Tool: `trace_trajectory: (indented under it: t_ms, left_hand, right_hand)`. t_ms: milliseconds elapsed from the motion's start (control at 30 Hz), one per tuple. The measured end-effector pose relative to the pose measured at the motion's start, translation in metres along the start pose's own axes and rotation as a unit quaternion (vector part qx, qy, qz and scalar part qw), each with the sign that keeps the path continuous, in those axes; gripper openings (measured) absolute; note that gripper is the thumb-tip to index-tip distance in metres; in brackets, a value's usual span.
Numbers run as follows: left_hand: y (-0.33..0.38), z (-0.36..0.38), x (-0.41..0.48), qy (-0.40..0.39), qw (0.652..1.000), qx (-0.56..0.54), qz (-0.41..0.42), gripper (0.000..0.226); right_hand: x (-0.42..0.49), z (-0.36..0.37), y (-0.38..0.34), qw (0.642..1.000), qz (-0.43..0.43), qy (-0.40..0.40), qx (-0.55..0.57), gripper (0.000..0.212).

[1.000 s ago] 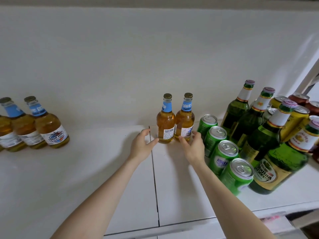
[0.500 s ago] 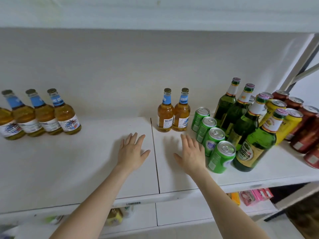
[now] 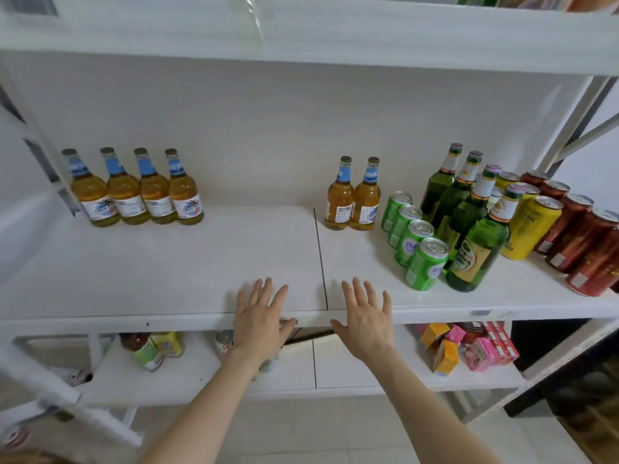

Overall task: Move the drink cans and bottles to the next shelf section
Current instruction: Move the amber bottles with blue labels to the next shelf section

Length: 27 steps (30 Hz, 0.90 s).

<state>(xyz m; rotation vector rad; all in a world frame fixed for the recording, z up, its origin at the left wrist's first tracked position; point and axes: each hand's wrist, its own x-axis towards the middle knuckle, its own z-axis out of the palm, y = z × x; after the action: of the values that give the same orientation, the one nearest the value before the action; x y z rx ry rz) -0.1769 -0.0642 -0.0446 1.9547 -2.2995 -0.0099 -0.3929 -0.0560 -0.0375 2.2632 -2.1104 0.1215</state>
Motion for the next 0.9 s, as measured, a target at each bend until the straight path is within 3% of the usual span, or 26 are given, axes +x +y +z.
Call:
trace_trajectory:
  t_ms: [433,900]
  left_hand:
    - [-0.104,-0.018,-0.078,0.013,0.998,0.044,-0.051,0.07]
    - [-0.261,-0.058,-0.056,0.014,0.996,0.093,-0.012,0.071]
  right_hand:
    - [-0.029,-0.003,-0.116,0.998,-0.055,-0.01,0.013,0.083]
    - [0.014,-0.008,-0.267,0.998,-0.024,0.039,0.03,0.079]
